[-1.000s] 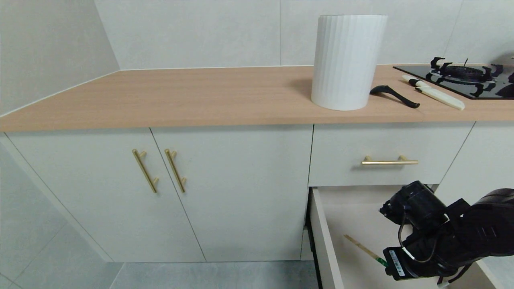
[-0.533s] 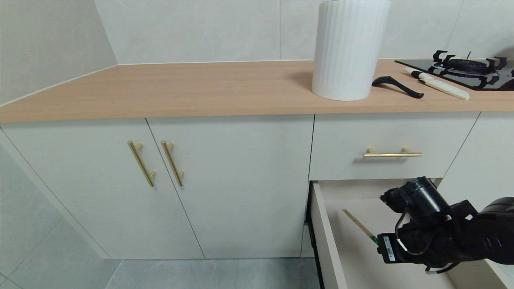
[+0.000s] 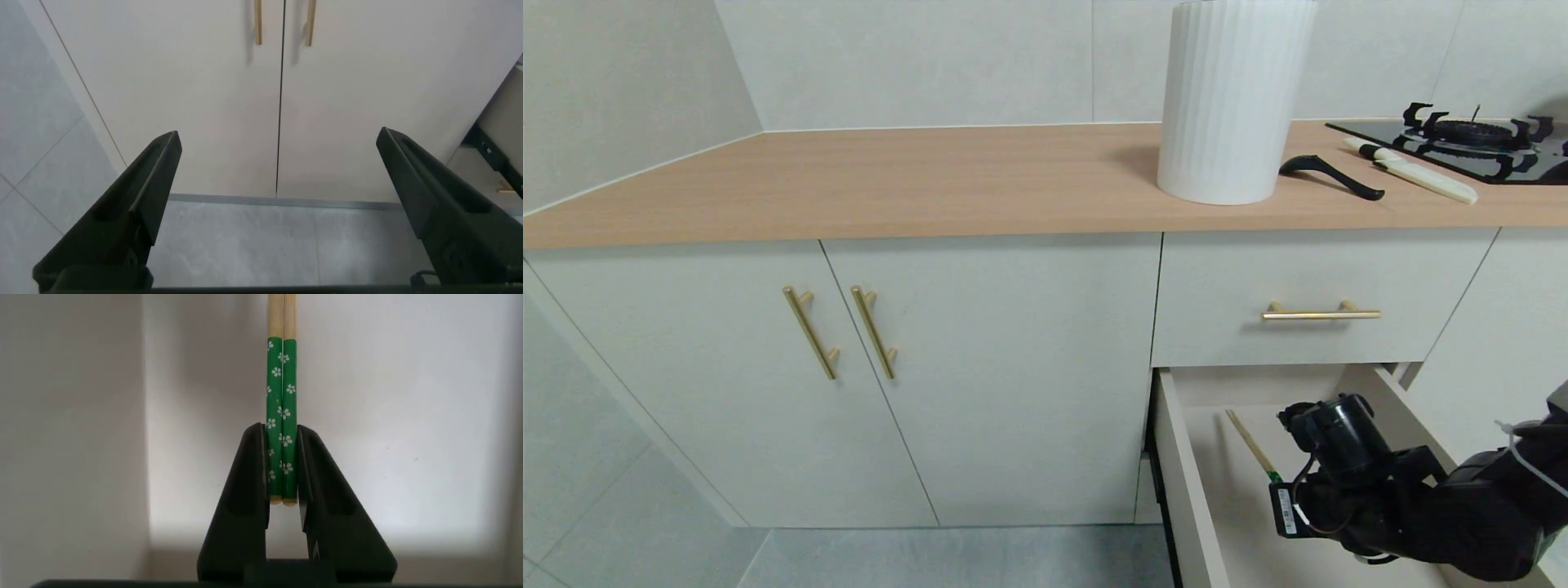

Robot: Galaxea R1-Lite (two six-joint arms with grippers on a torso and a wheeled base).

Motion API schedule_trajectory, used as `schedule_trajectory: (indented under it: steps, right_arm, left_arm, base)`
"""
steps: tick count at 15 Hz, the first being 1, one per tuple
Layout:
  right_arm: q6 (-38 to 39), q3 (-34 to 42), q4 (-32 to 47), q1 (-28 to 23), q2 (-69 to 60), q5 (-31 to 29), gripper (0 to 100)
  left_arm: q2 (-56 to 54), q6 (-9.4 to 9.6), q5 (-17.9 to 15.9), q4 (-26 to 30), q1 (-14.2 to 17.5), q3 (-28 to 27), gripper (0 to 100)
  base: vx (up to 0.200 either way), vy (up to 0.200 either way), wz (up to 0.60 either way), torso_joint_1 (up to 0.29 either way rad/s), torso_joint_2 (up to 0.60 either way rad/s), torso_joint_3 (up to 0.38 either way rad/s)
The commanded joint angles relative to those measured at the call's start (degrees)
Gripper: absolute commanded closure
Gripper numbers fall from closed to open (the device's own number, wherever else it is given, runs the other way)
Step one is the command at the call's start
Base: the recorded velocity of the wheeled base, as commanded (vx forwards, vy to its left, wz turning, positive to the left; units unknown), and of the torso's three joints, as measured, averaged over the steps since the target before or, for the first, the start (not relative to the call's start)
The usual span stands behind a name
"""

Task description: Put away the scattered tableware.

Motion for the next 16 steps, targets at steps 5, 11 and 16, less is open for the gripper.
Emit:
schedule_trajectory:
  steps: [5,11,16]
  right_arm:
    - [-0.3,3.9,-12.3,0.1,12.2,-0.4,100]
    - [-0.5,4.8,-17.0,-0.3,15.5,-0.5,100]
    - [-0.5,4.7,-17.1,-0.3,15.5,-0.5,100]
  left_arm:
    - [0.0,-0.02,0.0,0.0,0.0,0.0,0]
    - [0.0,-0.02,0.0,0.0,0.0,0.0,0]
    - [0.0,-0.02,0.0,0.0,0.0,0.0,0]
  base:
    - [0.000,0.000,0.00,0.000,0.00,0.000]
    - [0.000,0.000,0.00,0.000,0.00,0.000]
    - [0.000,0.000,0.00,0.000,0.00,0.000]
